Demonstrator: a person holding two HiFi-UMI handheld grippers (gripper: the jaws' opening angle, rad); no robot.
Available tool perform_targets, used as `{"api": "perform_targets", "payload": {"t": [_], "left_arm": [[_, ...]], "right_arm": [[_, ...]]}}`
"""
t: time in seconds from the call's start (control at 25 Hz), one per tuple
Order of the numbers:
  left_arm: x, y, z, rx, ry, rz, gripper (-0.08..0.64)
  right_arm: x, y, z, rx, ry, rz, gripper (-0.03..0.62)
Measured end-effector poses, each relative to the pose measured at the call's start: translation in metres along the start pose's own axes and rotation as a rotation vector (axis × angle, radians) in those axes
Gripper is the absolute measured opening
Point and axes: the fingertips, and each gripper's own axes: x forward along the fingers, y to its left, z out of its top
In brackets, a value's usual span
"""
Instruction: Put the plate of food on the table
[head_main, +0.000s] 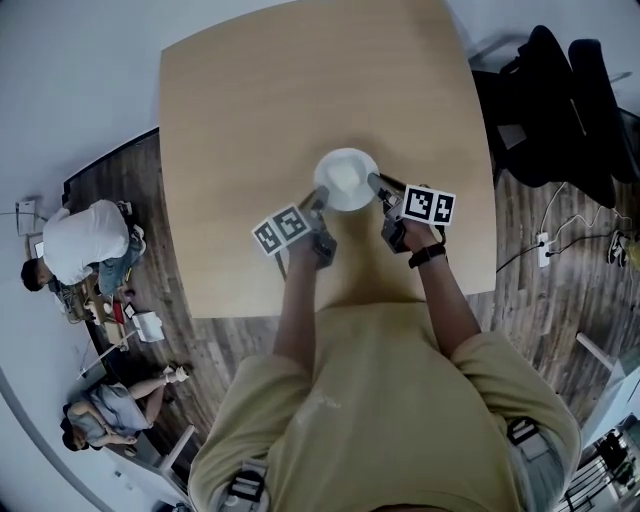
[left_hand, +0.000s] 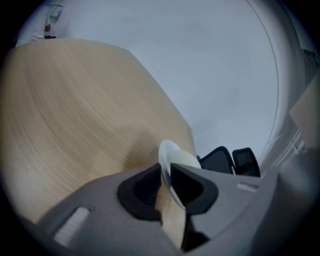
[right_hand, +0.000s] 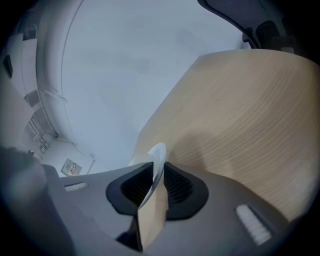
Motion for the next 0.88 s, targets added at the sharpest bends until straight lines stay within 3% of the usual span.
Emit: {"api": "perform_targets", "payload": {"t": [0.32, 0.52, 0.88], "left_arm": [[0.050, 0.022, 0.035, 0.126, 0.021, 0.074, 0.065], [0.072, 0.036, 0.042, 0.194, 0.041, 0.139, 0.078], [0.080, 0.049, 0.037, 0.188, 0.065, 0.181, 0.087]], "right_arm": [[0.046, -0.031, 0.022, -0.061, 0.003, -0.085, 0.066], [0.063, -0.049, 0.027, -0.046, 0.026, -0.124, 0.067], [0.071, -0.056, 0.026, -0.040, 0.073, -0.140, 0.089]]}}
